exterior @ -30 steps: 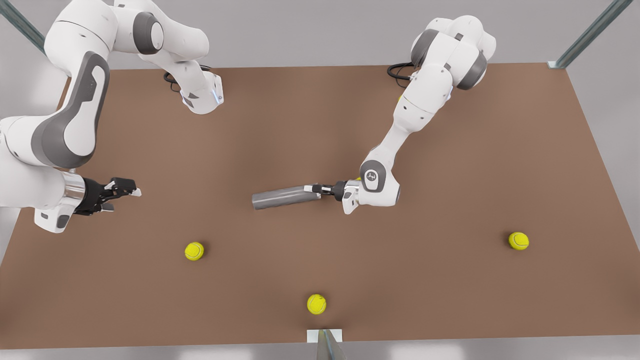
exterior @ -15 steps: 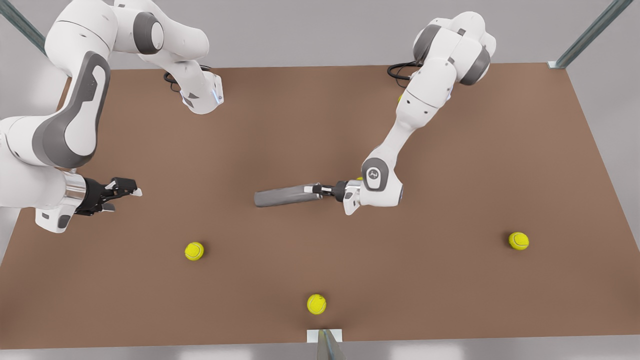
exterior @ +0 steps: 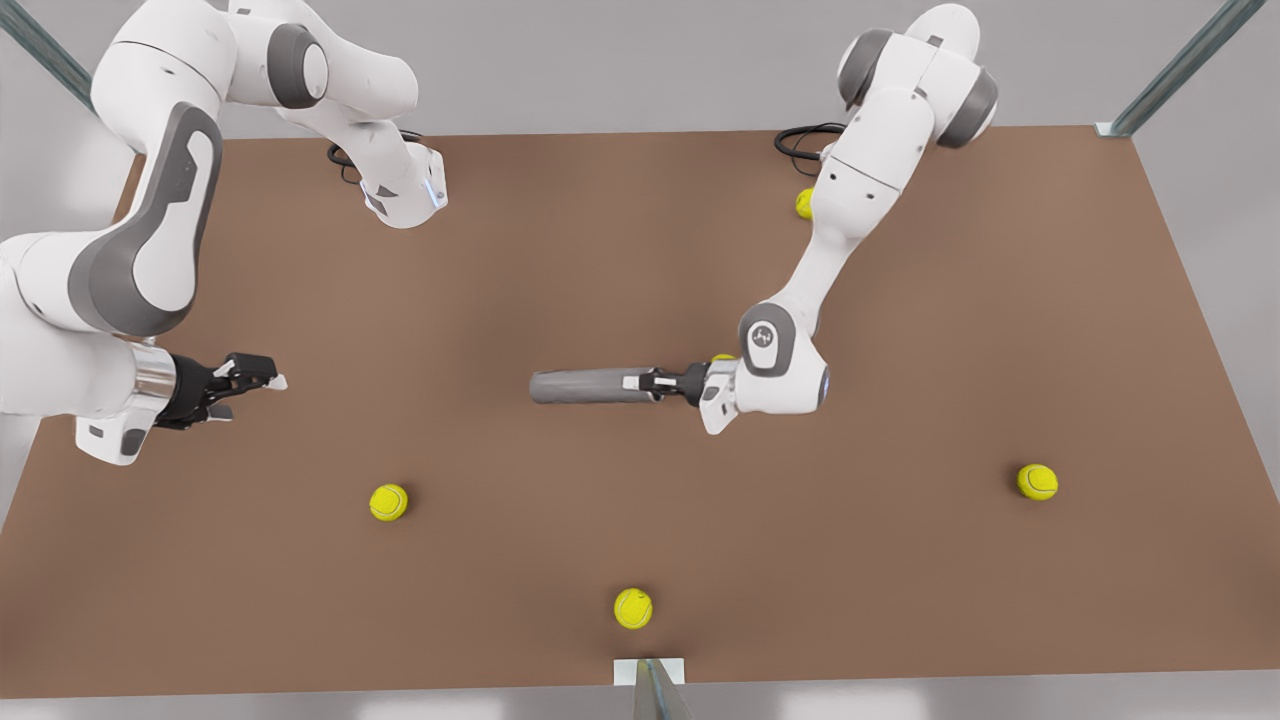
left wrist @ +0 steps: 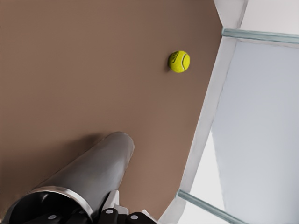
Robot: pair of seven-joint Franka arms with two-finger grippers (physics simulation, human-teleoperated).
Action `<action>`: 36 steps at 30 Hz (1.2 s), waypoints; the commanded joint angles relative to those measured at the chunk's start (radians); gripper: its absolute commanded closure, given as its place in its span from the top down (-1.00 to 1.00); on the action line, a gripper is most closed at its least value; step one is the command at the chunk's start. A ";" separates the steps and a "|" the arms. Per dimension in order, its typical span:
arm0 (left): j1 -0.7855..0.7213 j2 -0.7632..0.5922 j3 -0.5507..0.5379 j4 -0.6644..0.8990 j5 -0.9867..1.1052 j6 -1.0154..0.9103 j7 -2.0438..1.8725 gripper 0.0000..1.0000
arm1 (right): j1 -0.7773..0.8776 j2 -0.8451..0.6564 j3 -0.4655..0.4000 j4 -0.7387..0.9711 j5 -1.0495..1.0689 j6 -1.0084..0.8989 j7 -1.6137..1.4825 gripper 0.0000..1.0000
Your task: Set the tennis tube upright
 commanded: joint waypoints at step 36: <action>0.002 -0.370 0.276 0.009 1.435 -0.221 -0.560 -0.57 | 0.007 0.000 0.000 0.000 -0.021 -0.014 -0.078 1.00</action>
